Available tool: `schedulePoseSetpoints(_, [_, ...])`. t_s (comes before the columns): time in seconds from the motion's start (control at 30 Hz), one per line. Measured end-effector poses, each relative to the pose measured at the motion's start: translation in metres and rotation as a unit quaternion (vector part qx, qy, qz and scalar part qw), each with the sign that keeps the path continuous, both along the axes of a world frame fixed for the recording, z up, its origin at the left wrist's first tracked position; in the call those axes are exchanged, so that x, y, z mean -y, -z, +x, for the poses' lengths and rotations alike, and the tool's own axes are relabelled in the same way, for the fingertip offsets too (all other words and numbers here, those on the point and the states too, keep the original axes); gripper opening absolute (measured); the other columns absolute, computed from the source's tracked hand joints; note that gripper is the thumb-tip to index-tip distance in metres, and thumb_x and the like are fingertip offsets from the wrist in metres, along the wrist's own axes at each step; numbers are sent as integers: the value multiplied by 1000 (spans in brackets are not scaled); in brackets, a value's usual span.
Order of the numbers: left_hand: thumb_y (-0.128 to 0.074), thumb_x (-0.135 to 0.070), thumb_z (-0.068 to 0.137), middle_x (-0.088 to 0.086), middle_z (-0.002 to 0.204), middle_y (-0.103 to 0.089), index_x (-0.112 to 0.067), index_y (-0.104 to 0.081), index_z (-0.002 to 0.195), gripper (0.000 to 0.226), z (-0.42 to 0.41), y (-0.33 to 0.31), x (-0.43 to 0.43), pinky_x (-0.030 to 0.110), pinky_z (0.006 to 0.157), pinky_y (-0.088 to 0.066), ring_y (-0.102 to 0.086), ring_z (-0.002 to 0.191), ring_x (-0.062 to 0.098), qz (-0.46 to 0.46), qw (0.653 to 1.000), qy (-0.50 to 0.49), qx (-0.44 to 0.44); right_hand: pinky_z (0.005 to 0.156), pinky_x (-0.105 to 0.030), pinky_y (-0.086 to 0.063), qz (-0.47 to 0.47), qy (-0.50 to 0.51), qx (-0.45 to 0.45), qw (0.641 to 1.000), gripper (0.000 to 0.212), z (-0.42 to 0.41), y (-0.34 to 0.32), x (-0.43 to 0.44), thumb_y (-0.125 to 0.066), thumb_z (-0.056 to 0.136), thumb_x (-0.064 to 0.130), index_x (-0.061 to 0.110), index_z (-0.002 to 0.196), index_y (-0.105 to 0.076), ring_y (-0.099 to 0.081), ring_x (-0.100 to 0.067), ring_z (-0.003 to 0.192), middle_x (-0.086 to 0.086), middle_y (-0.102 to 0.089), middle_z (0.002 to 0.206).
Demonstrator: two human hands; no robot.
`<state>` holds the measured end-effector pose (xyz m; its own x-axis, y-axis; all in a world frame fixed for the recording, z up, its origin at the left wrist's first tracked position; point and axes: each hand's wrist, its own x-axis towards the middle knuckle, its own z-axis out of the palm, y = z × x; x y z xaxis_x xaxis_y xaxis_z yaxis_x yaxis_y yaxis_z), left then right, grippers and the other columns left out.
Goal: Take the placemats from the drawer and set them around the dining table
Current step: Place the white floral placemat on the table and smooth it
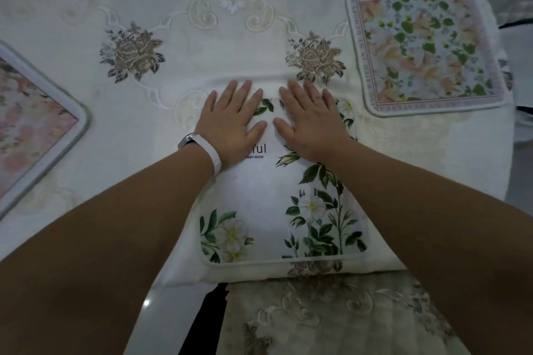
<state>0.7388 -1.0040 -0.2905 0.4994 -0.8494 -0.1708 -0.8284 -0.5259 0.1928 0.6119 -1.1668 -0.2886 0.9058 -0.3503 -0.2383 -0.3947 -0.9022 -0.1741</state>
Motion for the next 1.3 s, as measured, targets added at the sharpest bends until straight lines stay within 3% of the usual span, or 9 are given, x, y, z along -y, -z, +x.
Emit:
schedulePoseSetpoints(0.5, [-18,-61,94,0,162,6,-20,1,154,75,-37,1,-76,47,119,2,10,148,19,7,991,-135,-19,123,-44,2,15,151,-4,988,76,-88,-2,-10,-24,99,56,15,158,-1,9,-26,152,-9,6,166])
schedulePoseSetpoints(0.73, [-18,-55,95,4,162,8,-14,2,154,74,-79,-3,-99,46,119,4,11,148,21,22,986,-165,-21,122,-42,6,18,159,-17,987,78,-129,-4,-42,-15,94,59,15,158,1,12,-23,152,-8,8,166])
schedulePoseSetpoints(0.87, [-17,-54,95,7,162,8,-13,2,153,75,-100,-4,-100,44,119,4,12,148,22,25,990,-135,-23,122,-45,4,6,123,-15,992,76,-139,-5,-70,-20,96,55,13,158,-4,7,-27,152,-11,4,165])
schedulePoseSetpoints(1.03, [-18,-52,97,7,162,2,-18,-6,154,68,-135,-4,-88,47,119,-1,8,148,26,21,1000,-15,-12,122,-50,-2,11,29,-14,999,72,-136,-6,-104,-24,97,56,19,157,-10,3,-29,152,-5,1,165])
schedulePoseSetpoints(1.3, [-22,-53,97,4,161,-14,-15,-20,152,67,-154,-1,-93,48,118,-8,-6,149,23,30,999,43,-7,119,-54,-21,17,-94,31,995,70,-154,2,-119,-41,94,49,11,152,-34,-21,-30,150,-8,-26,161])
